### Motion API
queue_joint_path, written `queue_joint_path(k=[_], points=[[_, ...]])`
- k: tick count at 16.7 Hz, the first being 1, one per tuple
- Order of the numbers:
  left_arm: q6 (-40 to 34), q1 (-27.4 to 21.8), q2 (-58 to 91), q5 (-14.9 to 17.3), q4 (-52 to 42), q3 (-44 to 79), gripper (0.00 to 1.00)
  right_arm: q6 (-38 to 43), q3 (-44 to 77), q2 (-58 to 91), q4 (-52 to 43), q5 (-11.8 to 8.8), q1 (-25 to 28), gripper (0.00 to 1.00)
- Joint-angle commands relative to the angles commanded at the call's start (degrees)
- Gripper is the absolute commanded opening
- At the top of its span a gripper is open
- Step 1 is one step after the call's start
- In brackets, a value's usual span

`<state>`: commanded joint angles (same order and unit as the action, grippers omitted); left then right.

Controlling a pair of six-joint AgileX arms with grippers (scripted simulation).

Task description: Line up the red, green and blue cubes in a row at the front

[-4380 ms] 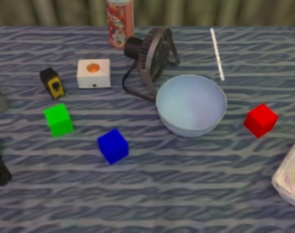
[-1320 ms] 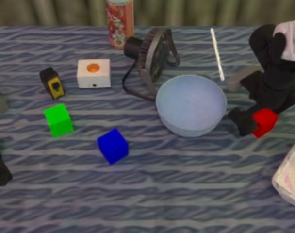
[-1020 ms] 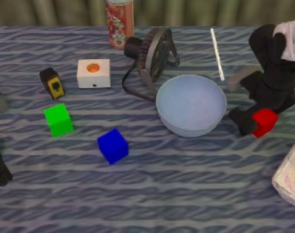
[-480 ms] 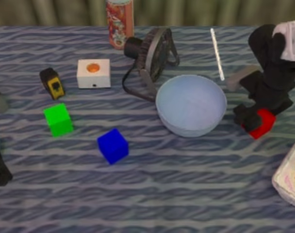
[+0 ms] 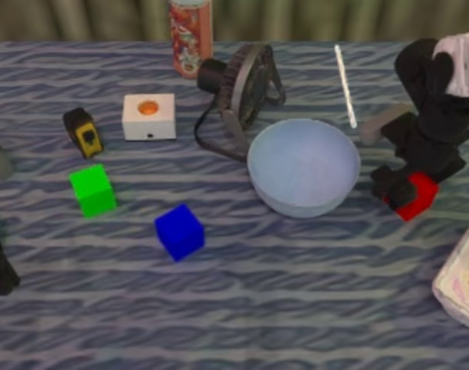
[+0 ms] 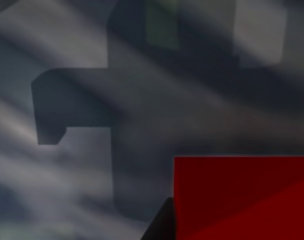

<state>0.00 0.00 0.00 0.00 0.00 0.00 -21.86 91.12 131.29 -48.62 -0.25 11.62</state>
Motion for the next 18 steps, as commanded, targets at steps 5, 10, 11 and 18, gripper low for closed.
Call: queue_joint_path(k=[5,10,11,18], points=[[0.0,0.0,0.0,0.0,0.0,0.0,1.0,-0.1,4.0,-2.4,-6.6,-0.1,0.3,0.0],[0.0,0.0,0.0,0.0,0.0,0.0,1.0,-0.1,7.6,-5.5,-13.1,-0.1,0.5,0.0],[0.0,0.0,0.0,0.0,0.0,0.0,1.0,-0.1,7.6,-5.5,-13.1,-0.1,0.5,0.0],[0.0,0.0,0.0,0.0,0.0,0.0,1.0,6.1,9.5,-4.0,-14.1,0.1,4.6,0.0]])
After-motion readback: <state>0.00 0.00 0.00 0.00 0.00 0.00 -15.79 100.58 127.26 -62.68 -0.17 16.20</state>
